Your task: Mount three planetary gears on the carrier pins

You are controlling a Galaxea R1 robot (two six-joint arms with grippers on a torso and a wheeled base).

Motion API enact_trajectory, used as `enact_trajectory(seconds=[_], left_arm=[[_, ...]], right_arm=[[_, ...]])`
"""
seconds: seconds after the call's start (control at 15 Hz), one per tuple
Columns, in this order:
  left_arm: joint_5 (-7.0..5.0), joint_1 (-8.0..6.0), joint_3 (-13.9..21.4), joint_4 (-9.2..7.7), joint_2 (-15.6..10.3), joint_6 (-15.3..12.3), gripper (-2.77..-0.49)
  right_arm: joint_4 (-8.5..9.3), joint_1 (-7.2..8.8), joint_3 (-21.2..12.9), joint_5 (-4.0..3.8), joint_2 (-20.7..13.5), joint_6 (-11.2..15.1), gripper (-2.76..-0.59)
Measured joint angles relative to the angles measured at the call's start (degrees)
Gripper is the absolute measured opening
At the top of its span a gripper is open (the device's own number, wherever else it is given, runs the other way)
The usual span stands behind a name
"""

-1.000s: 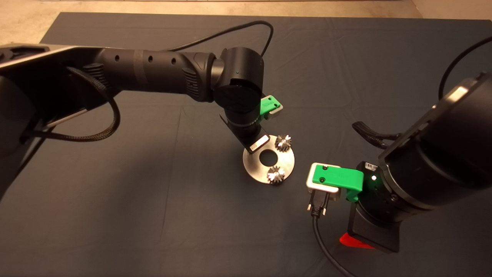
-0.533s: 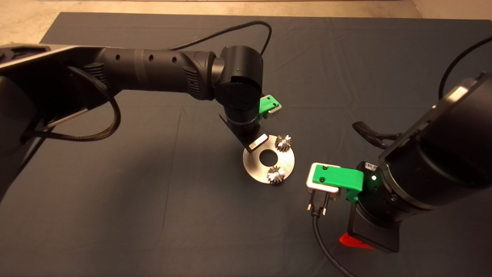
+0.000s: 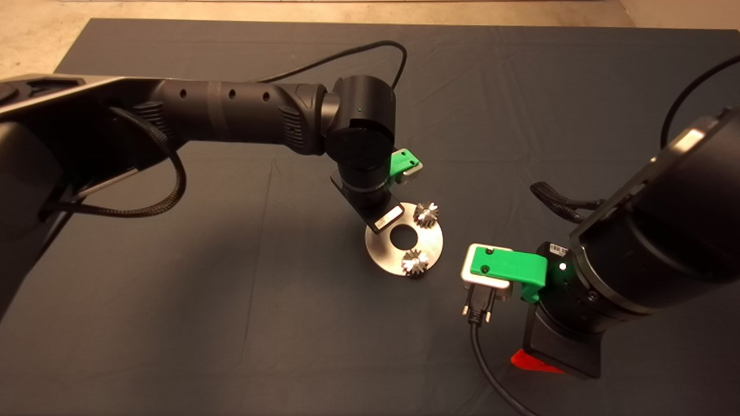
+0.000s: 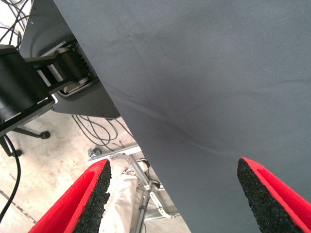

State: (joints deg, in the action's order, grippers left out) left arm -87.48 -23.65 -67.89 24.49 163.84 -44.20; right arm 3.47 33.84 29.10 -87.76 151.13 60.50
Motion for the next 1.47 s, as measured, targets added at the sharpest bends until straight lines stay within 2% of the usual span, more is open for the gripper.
enact_trajectory(seconds=[0.2, 0.47, 1.07, 1.27, 1.47], left_arm=[[0.00, 0.20, 0.0, -0.32, 0.1, 0.0, -2.51], [0.00, 1.72, 0.0, -0.65, 0.6, 0.0, -2.51], [0.00, 1.91, -0.9, -0.73, 0.8, 0.0, -2.51], [-0.04, 2.66, -1.5, -0.68, 0.8, 0.0, -2.51], [-0.09, 2.71, -1.9, -0.71, 1.0, 0.5, -2.51]], right_arm=[[0.00, 0.00, 0.0, 0.00, 0.0, 0.0, -1.45], [0.00, 0.00, 0.0, 0.00, 0.0, 0.0, -1.45], [0.02, 0.00, 0.0, 0.02, 0.0, 0.0, -1.45], [0.02, 0.00, 0.0, 0.00, 0.0, 0.0, -1.45], [0.01, 0.00, 0.0, 0.00, 0.0, 0.0, -1.45]])
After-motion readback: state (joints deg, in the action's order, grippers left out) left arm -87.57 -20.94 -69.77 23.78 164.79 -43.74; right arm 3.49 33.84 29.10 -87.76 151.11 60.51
